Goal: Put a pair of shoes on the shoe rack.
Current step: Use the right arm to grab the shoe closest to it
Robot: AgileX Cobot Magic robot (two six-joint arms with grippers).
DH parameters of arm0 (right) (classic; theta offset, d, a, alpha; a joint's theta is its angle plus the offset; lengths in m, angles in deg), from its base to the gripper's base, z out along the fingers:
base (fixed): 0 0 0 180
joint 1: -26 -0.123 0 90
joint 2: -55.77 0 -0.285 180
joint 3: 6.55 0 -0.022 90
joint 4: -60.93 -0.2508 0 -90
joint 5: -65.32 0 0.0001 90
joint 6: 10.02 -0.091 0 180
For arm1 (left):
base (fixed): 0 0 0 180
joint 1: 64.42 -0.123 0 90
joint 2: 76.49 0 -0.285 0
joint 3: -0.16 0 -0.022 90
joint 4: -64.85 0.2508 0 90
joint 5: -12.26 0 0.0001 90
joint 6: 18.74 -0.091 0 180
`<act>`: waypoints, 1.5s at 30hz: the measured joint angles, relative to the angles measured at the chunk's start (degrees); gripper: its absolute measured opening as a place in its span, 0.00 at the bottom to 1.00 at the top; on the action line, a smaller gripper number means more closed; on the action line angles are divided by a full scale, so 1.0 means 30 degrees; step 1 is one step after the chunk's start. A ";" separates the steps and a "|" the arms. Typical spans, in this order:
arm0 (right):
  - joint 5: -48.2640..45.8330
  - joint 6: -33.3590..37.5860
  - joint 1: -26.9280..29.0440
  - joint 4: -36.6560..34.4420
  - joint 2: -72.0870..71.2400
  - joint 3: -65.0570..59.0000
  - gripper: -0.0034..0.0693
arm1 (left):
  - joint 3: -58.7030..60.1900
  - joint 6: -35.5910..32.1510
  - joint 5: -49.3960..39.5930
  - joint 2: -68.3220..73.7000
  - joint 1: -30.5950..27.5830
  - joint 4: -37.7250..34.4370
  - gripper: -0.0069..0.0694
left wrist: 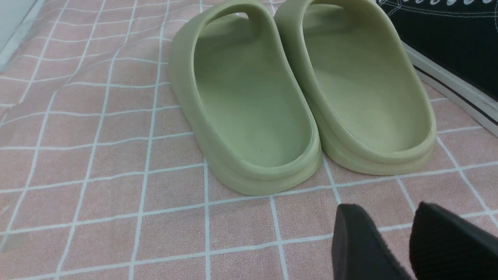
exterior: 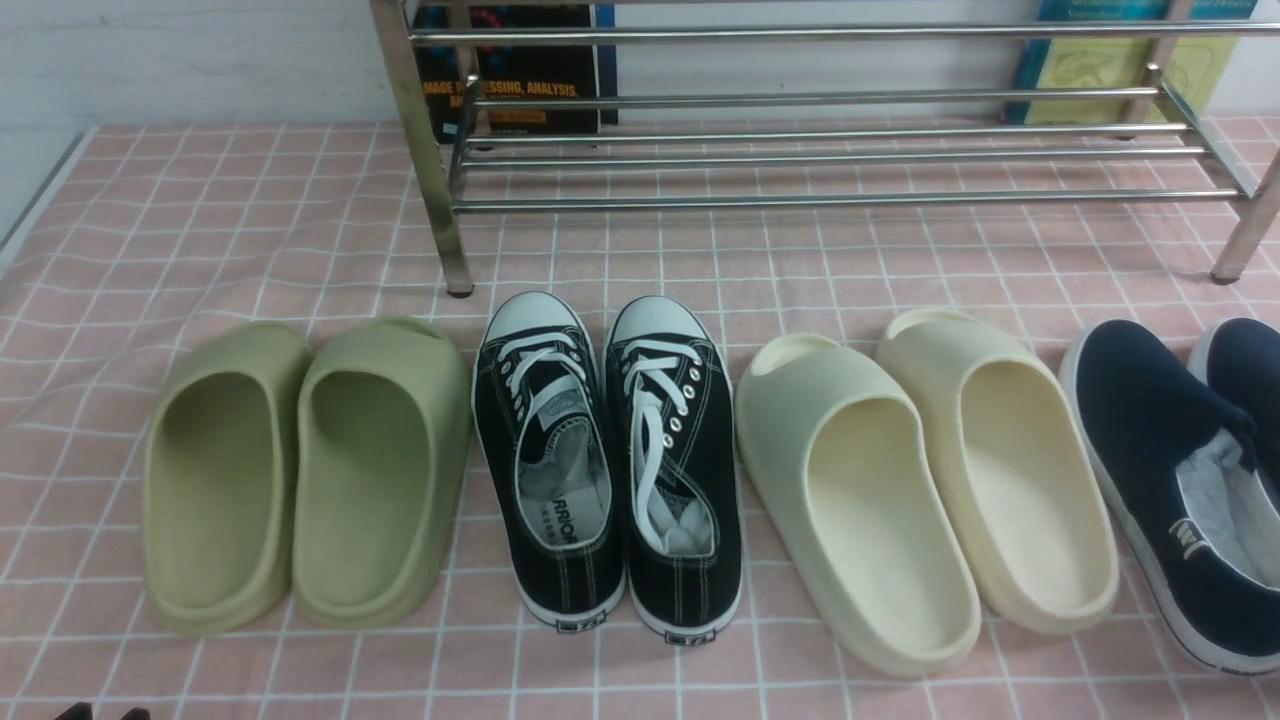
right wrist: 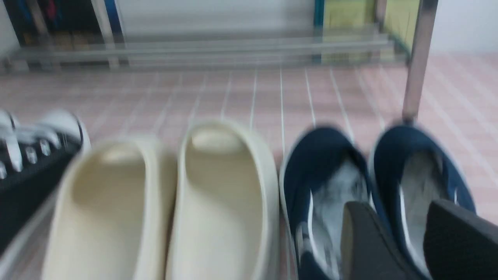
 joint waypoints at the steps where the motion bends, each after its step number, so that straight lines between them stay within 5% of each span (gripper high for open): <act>1: 0.1717 -0.0024 0.0000 0.0049 0.0000 0.0000 0.38 | 0.0000 0.0000 0.0000 0.0000 0.0000 0.0000 0.40; 8: 1.1297 -0.0574 0.0000 -0.0259 0.0000 0.0000 0.38 | 0.0000 0.0000 0.0000 0.0000 0.0000 0.0000 0.40; 13: 1.2507 -0.0589 0.0000 -0.0300 0.0000 0.0000 0.38 | 0.0000 0.0000 0.0000 0.0000 0.0000 0.0000 0.40; 17: 1.0325 -0.0589 0.0000 -0.0300 0.0355 0.1696 0.33 | 0.0000 0.0000 0.0000 0.0000 0.0000 0.0000 0.40; 22: 0.5654 0.0232 0.0000 -0.0236 0.3949 0.7207 0.05 | 0.0000 0.0000 0.0000 0.0000 0.0000 0.0000 0.40; 26: 0.3418 0.2552 0.0000 -0.0236 0.7877 0.9718 0.03 | 0.0000 0.0000 0.0000 0.0000 0.0000 0.0000 0.40; 29: 0.2224 0.3857 0.0000 -0.0485 1.2745 1.0522 0.03 | 0.0000 0.0000 0.0000 0.0000 0.0000 0.0000 0.40; 34: -0.2301 0.2648 -0.0382 -0.1207 1.7700 1.2074 0.04 | 0.0000 0.0000 0.0000 0.0000 0.0000 0.0000 0.40; 38: -0.9854 0.2167 -0.0775 -0.1226 2.2188 1.6402 0.07 | 0.0000 0.0000 0.0000 0.0000 0.0000 0.0006 0.40; 42: -1.3547 0.2058 -0.0791 -0.1226 2.4671 1.9880 0.18 | 0.0000 0.0000 0.0000 0.0000 0.0000 0.0006 0.40; 45: -1.5187 0.2042 -0.0791 -0.1017 2.6006 2.2159 0.39 | 0.0000 0.0000 0.0000 0.0000 0.0000 0.0006 0.40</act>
